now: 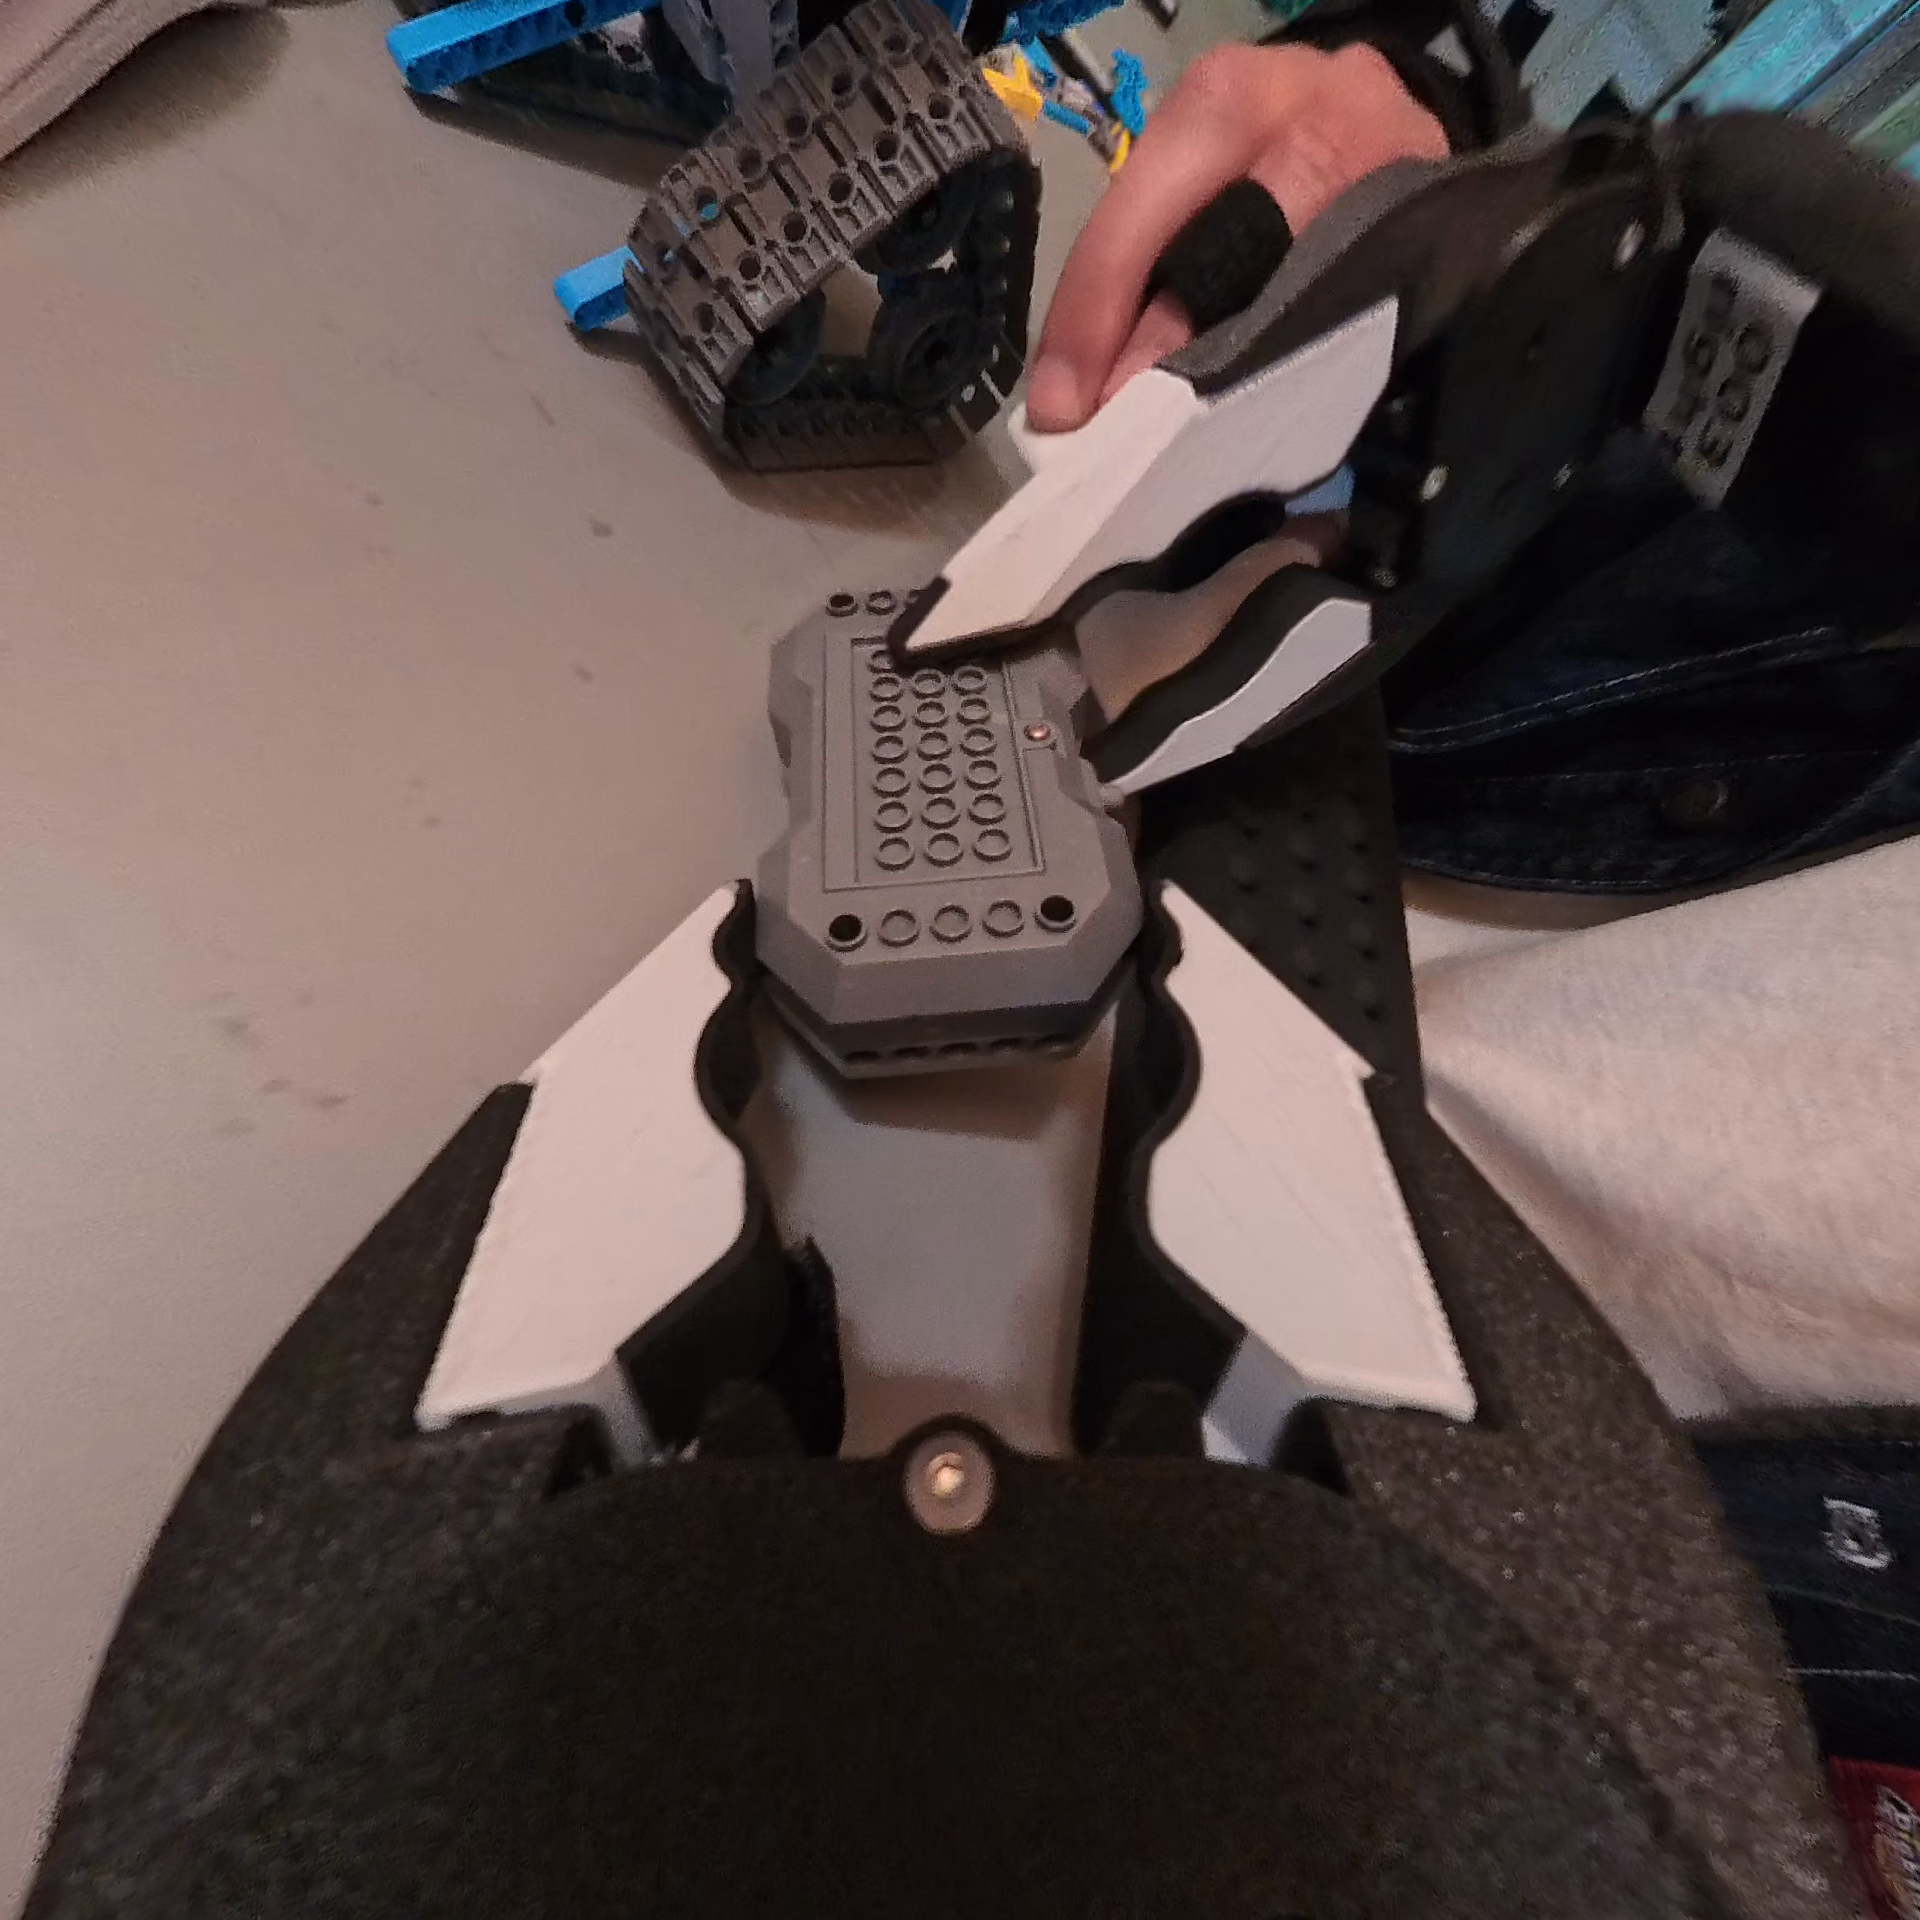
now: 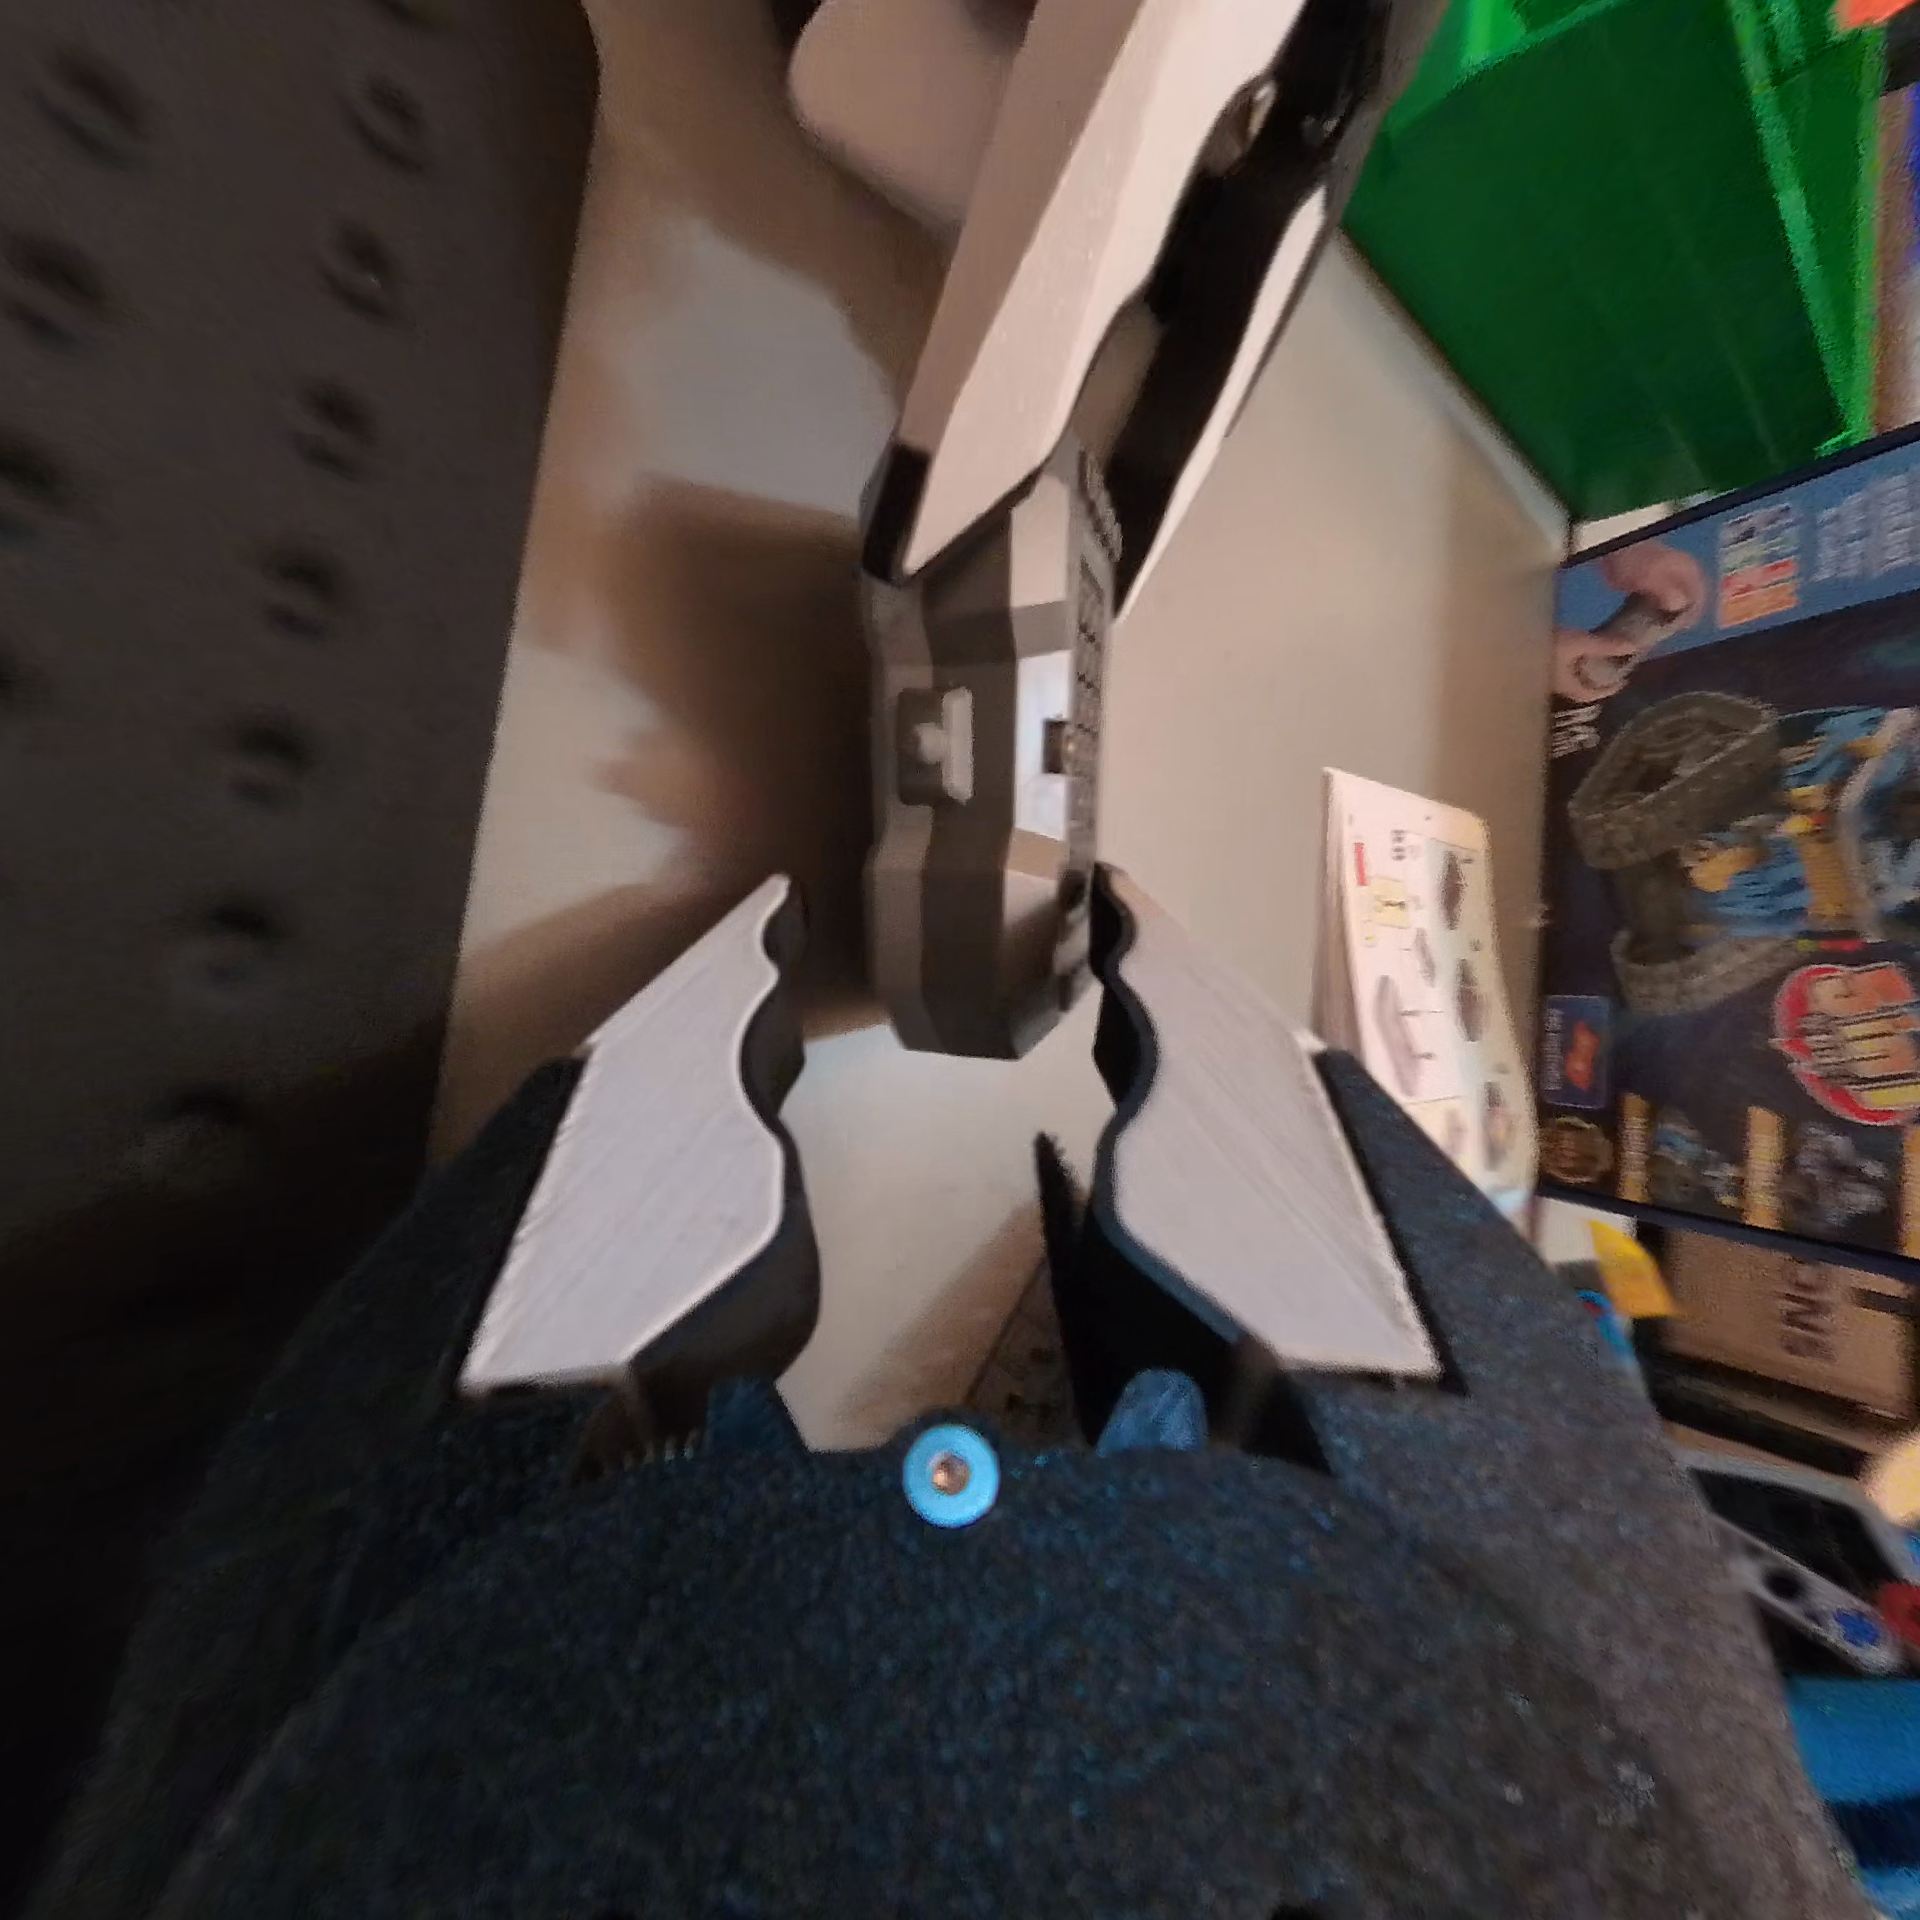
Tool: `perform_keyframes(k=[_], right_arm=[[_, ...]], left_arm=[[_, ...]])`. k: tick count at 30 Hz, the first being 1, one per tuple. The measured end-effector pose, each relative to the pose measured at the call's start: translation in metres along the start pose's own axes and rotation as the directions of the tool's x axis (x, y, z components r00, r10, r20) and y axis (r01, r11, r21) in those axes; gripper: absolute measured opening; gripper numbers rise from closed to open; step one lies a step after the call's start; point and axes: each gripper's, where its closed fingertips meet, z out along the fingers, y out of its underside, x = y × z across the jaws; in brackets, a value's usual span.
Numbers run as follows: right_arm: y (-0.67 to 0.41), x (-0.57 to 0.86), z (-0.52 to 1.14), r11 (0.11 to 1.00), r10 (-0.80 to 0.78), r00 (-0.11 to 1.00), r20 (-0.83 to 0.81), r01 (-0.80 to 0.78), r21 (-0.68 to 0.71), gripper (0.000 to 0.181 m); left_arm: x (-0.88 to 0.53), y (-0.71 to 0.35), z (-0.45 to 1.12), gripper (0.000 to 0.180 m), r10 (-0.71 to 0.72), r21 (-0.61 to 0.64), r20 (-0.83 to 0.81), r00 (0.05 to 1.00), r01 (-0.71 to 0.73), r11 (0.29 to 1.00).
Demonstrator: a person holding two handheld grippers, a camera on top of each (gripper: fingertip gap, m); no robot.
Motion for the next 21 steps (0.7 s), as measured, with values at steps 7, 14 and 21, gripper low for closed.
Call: perform_keyframes(k=[7, 14, 21], right_arm=[[-0.004, 0.022, 0.001, 0.999, -0.039, 0.991, -0.13, 0.036, -0.024, 0.038], [-0.024, 0.069, -0.023, 0.992, 0.125, 0.952, -0.28, -0.119, 0.039, 0.038], [-0.062, 0.094, -0.06, 0.924, 0.371, 0.854, -0.365, -0.301, 0.236, 0.038]], left_arm=[[-0.001, -0.021, -0.016, 0.071, -0.031, 0.129, -0.036, 0.999, 0.036, 0.991], [0.016, -0.091, -0.068, 0.096, -0.065, 0.544, 0.028, 0.998, 0.039, 0.838], [0.065, -0.104, -0.067, 0.098, -0.131, 0.761, 0.125, 0.983, -0.01, 0.649]])
